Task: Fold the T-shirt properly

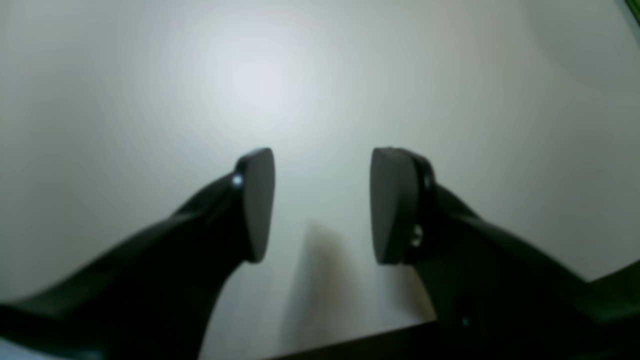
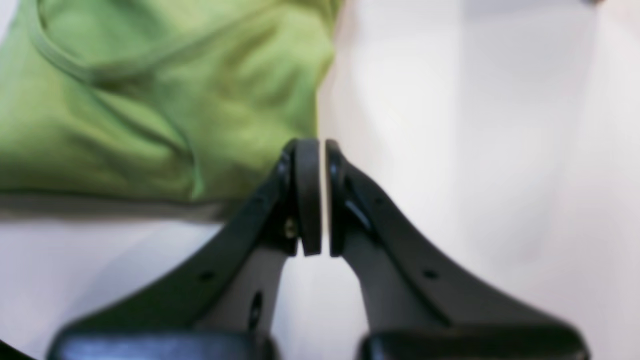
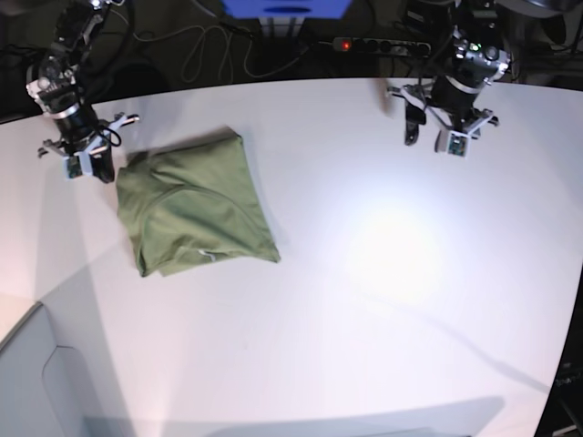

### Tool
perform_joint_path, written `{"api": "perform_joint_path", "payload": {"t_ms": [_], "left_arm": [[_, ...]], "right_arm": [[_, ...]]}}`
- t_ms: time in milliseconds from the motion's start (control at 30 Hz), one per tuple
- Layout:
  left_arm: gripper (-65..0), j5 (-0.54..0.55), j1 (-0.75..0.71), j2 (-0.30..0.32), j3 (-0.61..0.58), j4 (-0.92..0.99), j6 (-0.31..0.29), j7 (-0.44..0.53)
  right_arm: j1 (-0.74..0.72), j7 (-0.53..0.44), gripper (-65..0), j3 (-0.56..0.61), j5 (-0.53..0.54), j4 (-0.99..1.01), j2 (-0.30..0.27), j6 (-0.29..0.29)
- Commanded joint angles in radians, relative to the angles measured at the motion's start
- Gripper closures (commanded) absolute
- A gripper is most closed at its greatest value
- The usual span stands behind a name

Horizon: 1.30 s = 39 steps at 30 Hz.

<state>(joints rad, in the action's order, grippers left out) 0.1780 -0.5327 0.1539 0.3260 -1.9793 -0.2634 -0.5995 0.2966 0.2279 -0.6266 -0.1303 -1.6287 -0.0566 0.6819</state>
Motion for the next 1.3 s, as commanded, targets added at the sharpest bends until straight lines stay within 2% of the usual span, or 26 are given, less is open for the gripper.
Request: {"api": "perform_joint_path", "payload": {"t_ms": [0,100,233,433,633,833,967,1067,1267], "left_arm": [[-29.6,0.005,-0.011,-0.012,0.022,-0.019,-0.001,0.02],[-29.6,0.007,-0.023,-0.041,0.08,-0.019,-0.004,0.019],[-29.6,0.007,-0.048,-0.044,0.114,-0.019,-0.004,0.019],[-29.6,0.007,-0.085,-0.05,0.114,-0.019,0.0,0.02],[-29.6,0.007,-0.103,-0.061,0.115,-0.019,0.0,0.022],[-29.6,0.007,-0.123,-0.061,0.115,-0.019,0.002,0.022],[-29.6,0.007,-0.134,-0.067,0.115,-0.019,0.002,0.022],[-29.6,0.007,-0.135,-0.093,0.115,-0.019,0.002,0.022],[-29.6,0.007,-0.155,-0.11,0.115,-0.019,0.002,0.022]], "right_arm": [[-0.015,-0.022,0.0,-0.003,0.011,0.006,-0.012,0.016],[-0.033,-0.022,0.0,-0.002,0.011,0.052,-0.009,0.016],[-0.03,-0.023,0.0,0.03,0.014,0.055,-0.009,0.016],[0.006,-0.025,0.0,0.086,0.016,0.054,-0.007,0.016],[0.051,-0.025,0.0,0.093,0.017,0.021,-0.005,0.016],[0.051,-0.023,0.0,0.046,0.014,-0.005,-0.013,0.016],[-0.01,-0.022,0.0,-0.016,0.01,0.032,-0.024,0.016],[-0.069,-0.015,0.0,-0.017,0.01,0.086,-0.055,0.016],[-0.119,-0.015,0.0,-0.016,0.008,0.146,-0.056,0.016]]}}
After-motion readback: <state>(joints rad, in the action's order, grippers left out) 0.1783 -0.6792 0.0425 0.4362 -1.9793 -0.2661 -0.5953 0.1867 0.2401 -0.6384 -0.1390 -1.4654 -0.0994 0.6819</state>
